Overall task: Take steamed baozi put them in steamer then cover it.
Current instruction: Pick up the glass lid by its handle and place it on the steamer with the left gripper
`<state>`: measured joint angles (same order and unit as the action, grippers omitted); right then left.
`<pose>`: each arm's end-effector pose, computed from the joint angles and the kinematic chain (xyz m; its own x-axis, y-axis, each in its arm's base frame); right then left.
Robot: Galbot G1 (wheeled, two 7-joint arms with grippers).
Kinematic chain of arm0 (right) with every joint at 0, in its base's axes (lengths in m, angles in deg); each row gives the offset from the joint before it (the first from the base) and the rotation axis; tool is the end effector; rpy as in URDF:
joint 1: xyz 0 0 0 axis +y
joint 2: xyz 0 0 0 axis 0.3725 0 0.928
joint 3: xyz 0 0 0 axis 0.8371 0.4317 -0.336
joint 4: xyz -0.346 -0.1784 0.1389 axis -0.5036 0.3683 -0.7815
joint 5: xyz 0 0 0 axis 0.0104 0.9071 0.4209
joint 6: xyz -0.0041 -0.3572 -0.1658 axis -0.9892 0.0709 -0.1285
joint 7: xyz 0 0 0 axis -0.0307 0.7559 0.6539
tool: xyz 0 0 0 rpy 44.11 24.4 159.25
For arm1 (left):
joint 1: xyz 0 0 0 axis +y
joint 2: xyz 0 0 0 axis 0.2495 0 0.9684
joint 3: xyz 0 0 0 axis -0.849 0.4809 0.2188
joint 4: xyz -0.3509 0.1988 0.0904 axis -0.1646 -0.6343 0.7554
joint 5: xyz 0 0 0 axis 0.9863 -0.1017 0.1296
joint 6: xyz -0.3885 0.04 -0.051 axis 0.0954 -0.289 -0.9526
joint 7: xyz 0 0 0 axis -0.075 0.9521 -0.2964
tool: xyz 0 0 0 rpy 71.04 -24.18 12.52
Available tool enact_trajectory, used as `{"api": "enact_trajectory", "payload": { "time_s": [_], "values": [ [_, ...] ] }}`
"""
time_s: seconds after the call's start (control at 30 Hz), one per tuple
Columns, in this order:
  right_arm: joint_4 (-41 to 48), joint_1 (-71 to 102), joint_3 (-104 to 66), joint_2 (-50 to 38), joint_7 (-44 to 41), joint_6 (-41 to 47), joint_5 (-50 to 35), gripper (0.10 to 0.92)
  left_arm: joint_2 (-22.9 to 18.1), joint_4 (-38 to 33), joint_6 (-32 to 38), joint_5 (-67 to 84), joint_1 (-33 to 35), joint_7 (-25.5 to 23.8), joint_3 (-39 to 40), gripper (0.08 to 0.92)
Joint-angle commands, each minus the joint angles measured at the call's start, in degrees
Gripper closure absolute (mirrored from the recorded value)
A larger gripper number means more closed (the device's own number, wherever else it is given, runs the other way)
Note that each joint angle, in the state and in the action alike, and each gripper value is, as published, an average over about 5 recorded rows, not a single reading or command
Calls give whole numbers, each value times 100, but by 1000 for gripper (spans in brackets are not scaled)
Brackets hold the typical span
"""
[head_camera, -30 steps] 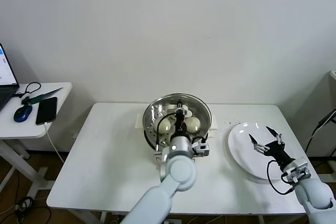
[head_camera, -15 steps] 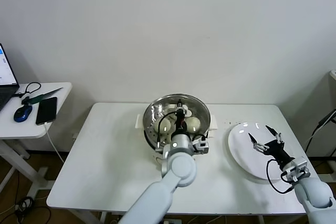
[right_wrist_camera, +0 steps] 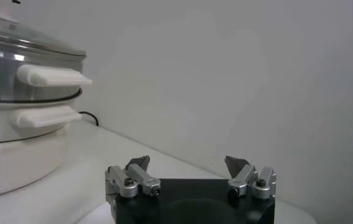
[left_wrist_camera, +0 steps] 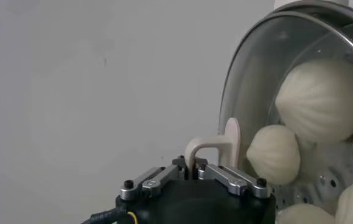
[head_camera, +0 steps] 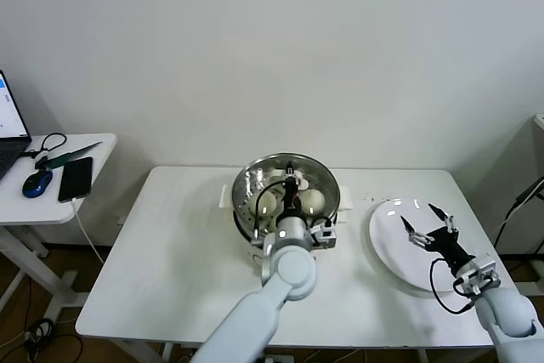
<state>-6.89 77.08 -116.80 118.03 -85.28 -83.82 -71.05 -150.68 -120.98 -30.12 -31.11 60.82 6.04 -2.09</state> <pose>0.3276 -0.2930 -0.4226 -0.9573 -0.2361 0.1667 -0.2735 0.9263 -0.2591 0.3906 -0.2572 -0.3268 -0.9994 -0.0046 0.0352 0.0350 0.0240 0.9991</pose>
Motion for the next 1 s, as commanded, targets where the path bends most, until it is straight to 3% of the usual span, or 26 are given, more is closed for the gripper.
{"api": "enact_trajectory", "payload": {
  "time_s": [0.03, 0.6, 1.0],
  "values": [
    [-5, 3, -10, 14, -7, -6, 20, 203, 31, 38, -280, 29, 8, 15, 2, 848],
    [21, -43, -3, 55, -15, 29, 76, 203, 181, -242, -149, 58, 110, -198, 17, 835],
    [-84, -75, -40, 54, 179, 564, -130, 203, 571, -1229, -239, 268, 329, -262, 45, 514]
  ]
}}
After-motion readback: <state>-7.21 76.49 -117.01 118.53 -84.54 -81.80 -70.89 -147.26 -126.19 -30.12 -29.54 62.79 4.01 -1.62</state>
